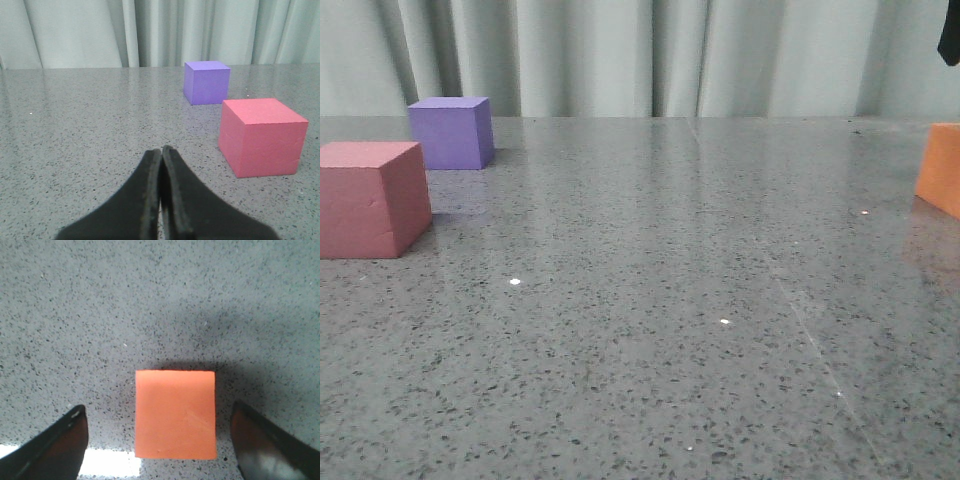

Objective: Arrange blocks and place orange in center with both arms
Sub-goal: 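Lower the open right gripper around the orange cube and close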

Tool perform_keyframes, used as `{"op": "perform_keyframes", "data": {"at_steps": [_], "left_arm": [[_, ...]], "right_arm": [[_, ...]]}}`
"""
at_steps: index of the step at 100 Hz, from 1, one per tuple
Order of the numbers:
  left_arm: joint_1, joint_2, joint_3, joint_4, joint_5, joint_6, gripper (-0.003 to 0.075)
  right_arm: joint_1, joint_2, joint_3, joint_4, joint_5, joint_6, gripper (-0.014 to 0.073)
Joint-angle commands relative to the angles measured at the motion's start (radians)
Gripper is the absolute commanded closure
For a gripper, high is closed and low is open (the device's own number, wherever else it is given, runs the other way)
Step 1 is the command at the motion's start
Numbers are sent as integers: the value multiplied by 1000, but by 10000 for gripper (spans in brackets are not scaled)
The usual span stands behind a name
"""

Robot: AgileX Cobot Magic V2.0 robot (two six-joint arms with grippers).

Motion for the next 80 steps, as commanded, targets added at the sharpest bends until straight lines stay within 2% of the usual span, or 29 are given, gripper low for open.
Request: {"op": "perform_keyframes", "data": {"at_steps": [1,33,80], "left_arm": [[-9,-33,55,1,-85,-8,739],[-9,-33,55,1,-85,-8,739],[-9,-33,55,1,-85,-8,739]], "right_arm": [[-7,-20,-14,-23,-55,-9,11],[-40,-5,-4,-27,-66,-9,11],[-40,-5,112,-26,-135,-9,11]]}}
